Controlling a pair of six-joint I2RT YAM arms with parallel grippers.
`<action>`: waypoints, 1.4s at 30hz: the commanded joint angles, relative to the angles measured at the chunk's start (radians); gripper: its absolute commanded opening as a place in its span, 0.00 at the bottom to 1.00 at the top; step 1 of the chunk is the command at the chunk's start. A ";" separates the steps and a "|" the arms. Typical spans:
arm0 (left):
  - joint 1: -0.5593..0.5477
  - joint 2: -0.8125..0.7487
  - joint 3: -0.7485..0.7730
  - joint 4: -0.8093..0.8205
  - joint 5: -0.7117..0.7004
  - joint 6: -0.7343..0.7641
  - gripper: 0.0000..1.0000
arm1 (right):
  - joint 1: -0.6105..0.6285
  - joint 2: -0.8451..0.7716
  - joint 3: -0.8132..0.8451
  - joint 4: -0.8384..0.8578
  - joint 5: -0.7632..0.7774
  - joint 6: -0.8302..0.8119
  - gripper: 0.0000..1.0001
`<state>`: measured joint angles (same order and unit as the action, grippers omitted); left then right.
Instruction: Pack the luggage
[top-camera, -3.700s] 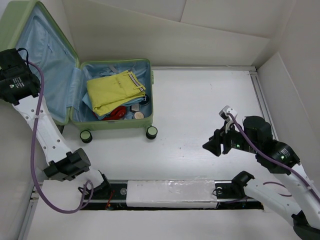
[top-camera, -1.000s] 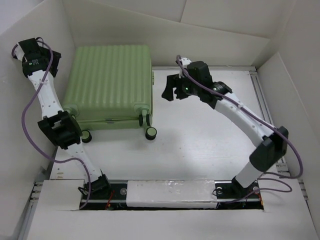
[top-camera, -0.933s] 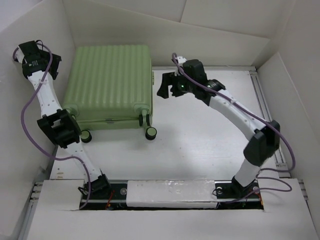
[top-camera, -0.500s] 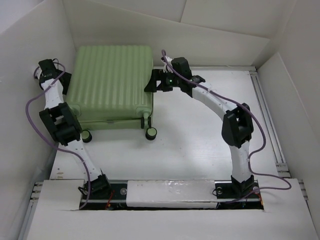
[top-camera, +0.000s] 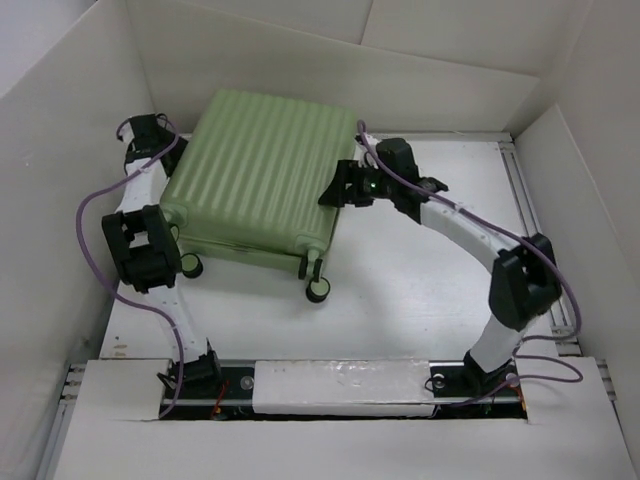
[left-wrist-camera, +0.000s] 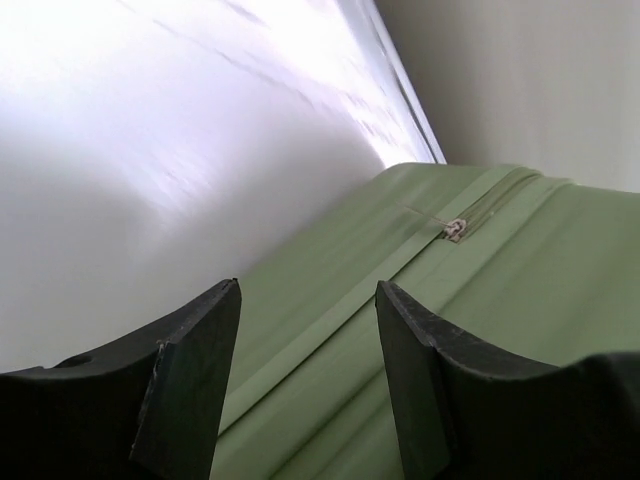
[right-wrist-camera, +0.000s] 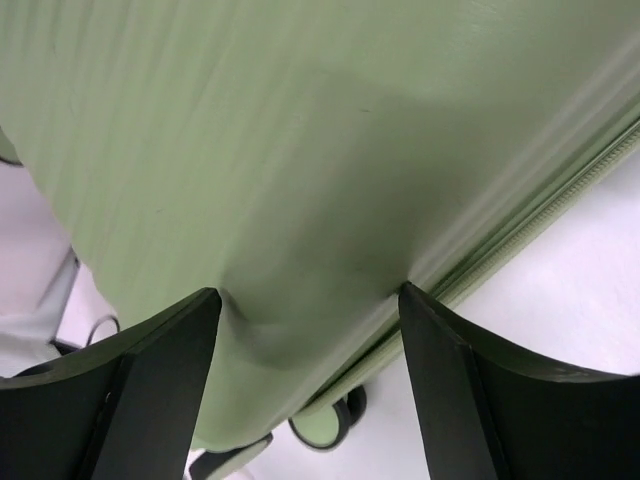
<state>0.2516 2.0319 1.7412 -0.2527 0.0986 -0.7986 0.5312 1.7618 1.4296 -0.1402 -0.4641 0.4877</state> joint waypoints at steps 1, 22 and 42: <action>-0.233 -0.090 -0.112 -0.177 0.266 0.133 0.52 | 0.023 -0.175 -0.043 0.019 0.048 -0.038 0.77; -0.273 -0.532 -0.542 -0.122 0.095 0.194 0.26 | -0.470 -0.423 -0.127 -0.398 0.312 -0.112 0.23; -0.771 -0.576 -0.650 -0.186 0.141 0.199 0.00 | -0.145 0.398 0.664 -0.373 -0.022 -0.086 0.10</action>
<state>-0.2214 1.4483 1.1198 -0.4034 -0.0025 -0.5411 0.1589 2.0983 1.8881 -0.5953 -0.1471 0.3187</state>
